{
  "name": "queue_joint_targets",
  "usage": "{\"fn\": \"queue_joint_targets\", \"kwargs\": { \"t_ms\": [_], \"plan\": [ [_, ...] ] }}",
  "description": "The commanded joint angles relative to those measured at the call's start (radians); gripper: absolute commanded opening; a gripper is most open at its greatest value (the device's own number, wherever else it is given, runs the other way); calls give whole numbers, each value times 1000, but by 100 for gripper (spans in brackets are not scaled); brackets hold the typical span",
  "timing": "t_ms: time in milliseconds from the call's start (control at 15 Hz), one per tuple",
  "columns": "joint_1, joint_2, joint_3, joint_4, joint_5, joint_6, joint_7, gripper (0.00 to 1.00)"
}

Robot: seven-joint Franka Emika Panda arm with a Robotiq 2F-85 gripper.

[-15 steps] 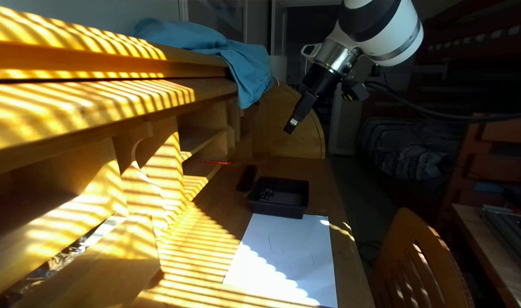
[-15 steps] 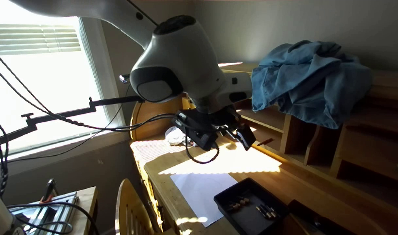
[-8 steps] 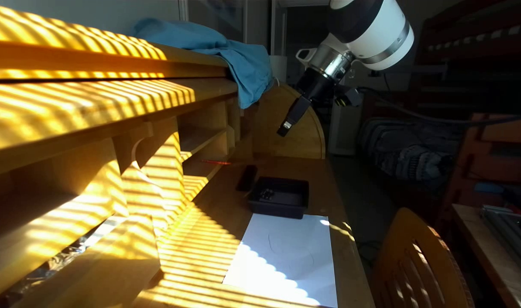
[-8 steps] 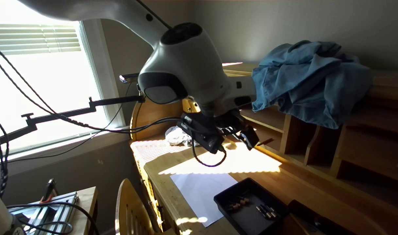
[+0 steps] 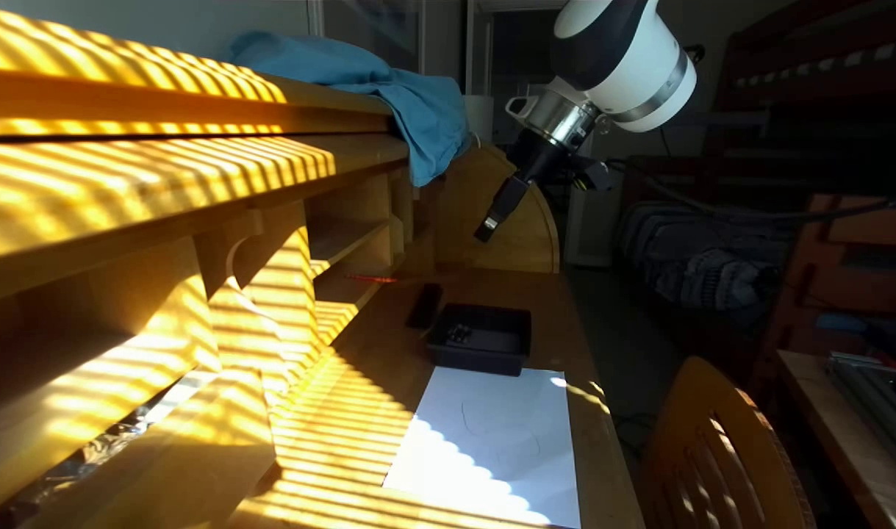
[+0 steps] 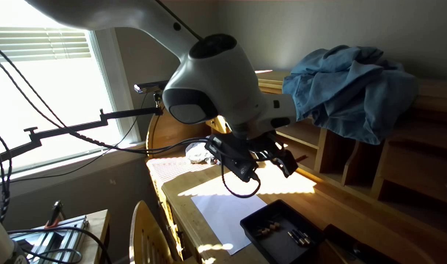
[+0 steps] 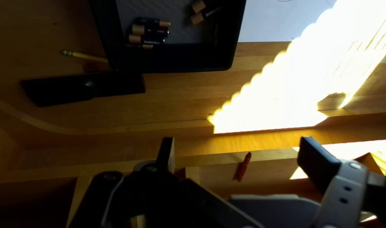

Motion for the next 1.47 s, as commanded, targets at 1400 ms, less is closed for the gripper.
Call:
{"fn": "queue_joint_targets", "kwargs": {
  "t_ms": [1400],
  "plan": [
    [13,313,47,323,13,-7,146,100]
  ]
}}
